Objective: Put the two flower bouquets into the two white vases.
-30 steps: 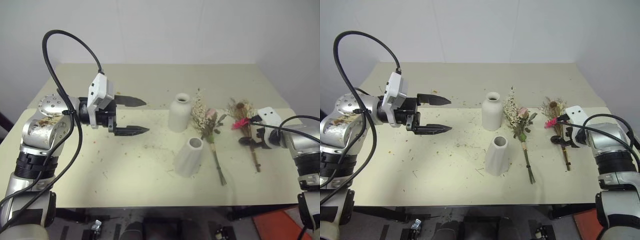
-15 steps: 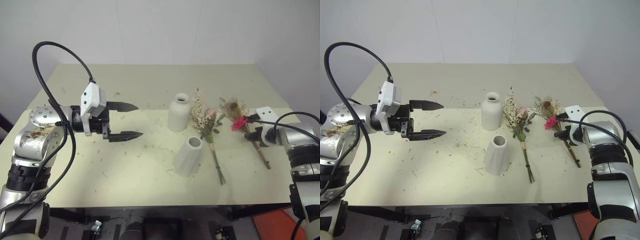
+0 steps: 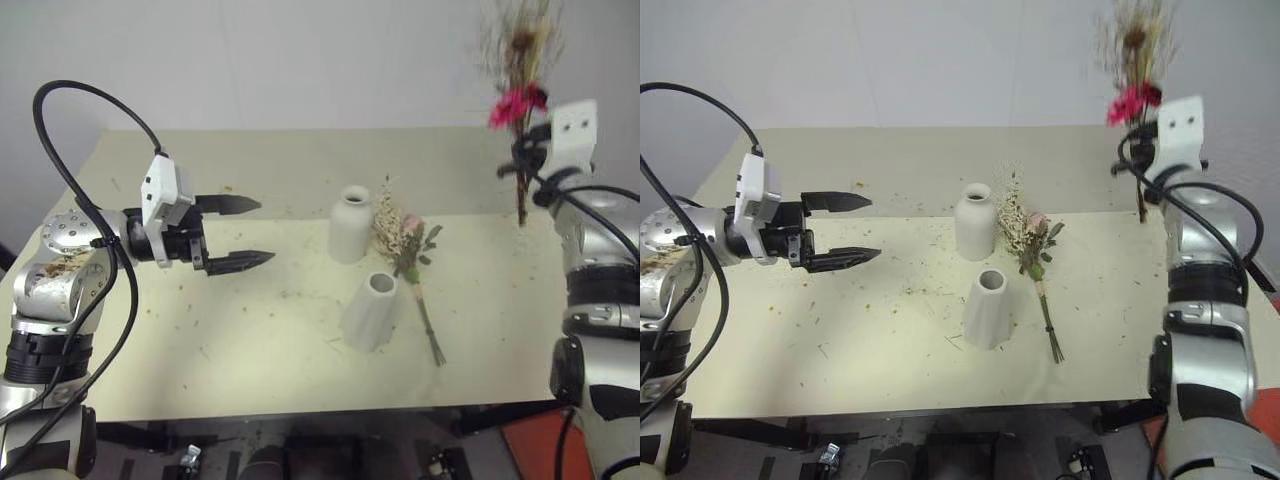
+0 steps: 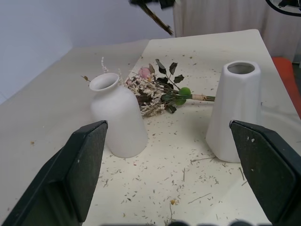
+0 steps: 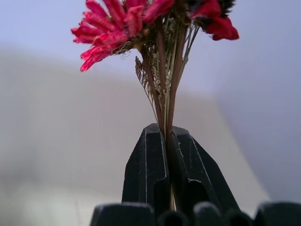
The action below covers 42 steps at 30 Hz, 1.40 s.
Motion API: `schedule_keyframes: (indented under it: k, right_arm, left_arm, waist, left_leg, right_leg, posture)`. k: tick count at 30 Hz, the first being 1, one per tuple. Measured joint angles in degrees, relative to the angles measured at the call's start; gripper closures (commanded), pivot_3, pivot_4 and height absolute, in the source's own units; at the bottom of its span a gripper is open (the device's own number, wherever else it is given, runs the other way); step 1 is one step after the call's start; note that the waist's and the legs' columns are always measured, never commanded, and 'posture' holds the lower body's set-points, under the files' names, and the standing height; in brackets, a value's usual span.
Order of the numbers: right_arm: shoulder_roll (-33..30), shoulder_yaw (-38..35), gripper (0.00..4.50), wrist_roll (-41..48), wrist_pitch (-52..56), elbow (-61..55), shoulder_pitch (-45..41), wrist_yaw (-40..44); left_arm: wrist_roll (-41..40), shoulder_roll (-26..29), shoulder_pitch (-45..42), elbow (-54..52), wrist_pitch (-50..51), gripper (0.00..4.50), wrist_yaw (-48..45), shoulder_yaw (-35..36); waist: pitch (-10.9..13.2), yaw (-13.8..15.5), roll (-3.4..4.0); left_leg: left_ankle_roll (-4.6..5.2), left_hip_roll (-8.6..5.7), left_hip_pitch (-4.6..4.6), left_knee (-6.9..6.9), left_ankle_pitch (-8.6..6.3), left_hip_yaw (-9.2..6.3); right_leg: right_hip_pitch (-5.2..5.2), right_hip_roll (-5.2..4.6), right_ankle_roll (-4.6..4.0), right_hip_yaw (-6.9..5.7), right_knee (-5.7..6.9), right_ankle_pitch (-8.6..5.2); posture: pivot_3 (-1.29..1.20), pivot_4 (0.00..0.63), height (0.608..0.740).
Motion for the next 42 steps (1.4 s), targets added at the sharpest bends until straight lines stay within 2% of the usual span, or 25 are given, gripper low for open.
schedule_keyframes:
  k: [2, 5, 7, 14, 21, 30, 42]
  right_arm:
    - [3.26, -2.95, 4.47, 4.65, -2.91, 0.04, -1.96, 2.35]
    - [9.51, -8.53, 4.47, 16.13, -5.06, -0.94, -2.94, 12.28]
    - [11.62, -9.29, 4.47, 20.32, -5.94, -1.04, -3.11, 18.40]
    - [16.43, -9.52, 4.47, 27.03, -7.25, 1.26, -4.16, 33.95]
    - [16.85, -10.61, 4.47, 27.27, -7.96, 14.54, -9.44, 44.71]
    - [18.26, -11.15, 4.47, 25.67, -11.75, 29.38, -15.80, 47.26]
    - [20.70, -11.44, 4.47, 21.13, -21.29, 34.41, -15.97, 44.32]
  left_arm:
    - [0.01, 0.02, 0.06, 0.21, -0.15, 0.00, -0.03, 0.20]
    - [-0.01, 0.04, 0.29, 0.45, -0.17, 0.00, 0.05, 0.78]
    - [-0.11, 0.04, 0.59, 0.44, -0.16, 0.00, 0.39, 1.64]
    - [-1.15, 0.19, 3.48, -1.00, 0.42, 0.00, 1.90, 4.76]
    - [-2.50, 0.93, 7.63, -4.24, 2.46, 0.00, 3.75, 7.05]
    - [-5.22, 1.54, 9.42, -7.58, 4.61, 0.00, 6.23, 9.20]
    - [-7.01, 2.93, 13.06, -10.51, 5.22, 0.00, 8.33, 12.22]
  waist:
    - [0.00, 0.10, 0.00]
    - [0.01, 0.25, 0.01]
    - [0.02, 0.32, 0.03]
    - [0.03, 0.39, 0.06]
    - [0.04, 0.31, 0.08]
    - [0.06, 0.23, 0.10]
    - [0.07, 0.24, 0.11]
  left_leg:
    - [0.00, 0.04, 0.00, 0.00, 0.00, 0.00]
    - [0.00, 0.09, -0.03, -0.01, 0.00, -0.01]
    - [0.00, 0.09, -0.05, -0.01, 0.00, 0.00]
    - [0.00, 0.08, -0.02, -0.01, 0.00, 0.00]
    - [0.00, 0.11, 0.03, -0.01, 0.00, 0.01]
    - [-0.01, 0.12, 0.02, -0.02, 0.00, 0.03]
    - [-0.03, 0.12, 0.01, -0.02, 0.00, 0.02]
  right_leg:
    - [0.01, 0.03, 0.00, 0.00, -0.02, 0.00]
    - [0.01, 0.06, 0.01, -0.01, -0.04, 0.06]
    - [0.01, 0.05, 0.02, -0.01, -0.02, 0.11]
    - [0.00, 0.04, 0.04, -0.01, -0.03, 0.15]
    - [-0.01, 0.08, 0.03, 0.00, -0.03, 0.15]
    - [-0.02, 0.08, 0.01, 0.01, -0.03, 0.16]
    - [-0.03, 0.06, 0.01, 0.02, -0.03, 0.17]
  posture:
    - [0.00, 0.150, 0.740]
    - [0.00, 0.150, 0.740]
    - [0.00, 0.150, 0.740]
    - [0.00, 0.150, 0.740]
    - [0.00, 0.150, 0.740]
    - [0.00, 0.150, 0.740]
    - [0.00, 0.150, 0.740]
